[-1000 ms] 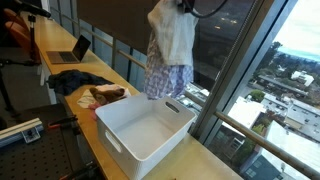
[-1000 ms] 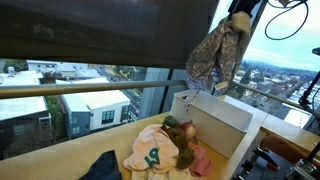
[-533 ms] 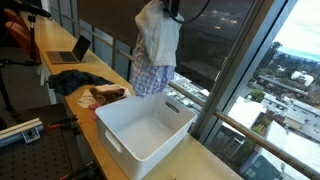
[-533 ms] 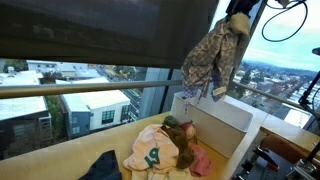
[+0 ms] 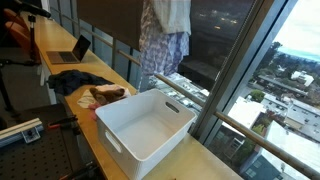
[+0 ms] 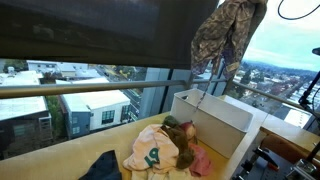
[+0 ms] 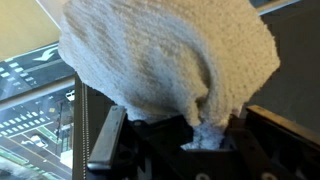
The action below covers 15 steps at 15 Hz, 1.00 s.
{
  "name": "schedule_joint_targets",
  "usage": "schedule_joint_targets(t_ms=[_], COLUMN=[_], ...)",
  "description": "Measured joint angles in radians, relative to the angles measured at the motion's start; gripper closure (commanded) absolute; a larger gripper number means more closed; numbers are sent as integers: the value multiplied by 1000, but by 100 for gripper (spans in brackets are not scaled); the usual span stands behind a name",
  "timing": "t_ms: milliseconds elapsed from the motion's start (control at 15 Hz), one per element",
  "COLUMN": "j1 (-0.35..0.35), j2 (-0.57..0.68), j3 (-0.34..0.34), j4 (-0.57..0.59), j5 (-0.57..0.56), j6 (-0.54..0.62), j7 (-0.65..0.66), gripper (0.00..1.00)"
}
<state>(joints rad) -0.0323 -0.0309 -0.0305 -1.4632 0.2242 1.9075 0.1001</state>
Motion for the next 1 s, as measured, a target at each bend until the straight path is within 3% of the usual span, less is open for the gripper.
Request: schedule_joint_targets(t_ms=[1000], j1=[-22], j2=[29], j3=[-22], j4=[94], j5=[0], j6=[-9], j7=[-16], gripper=[100])
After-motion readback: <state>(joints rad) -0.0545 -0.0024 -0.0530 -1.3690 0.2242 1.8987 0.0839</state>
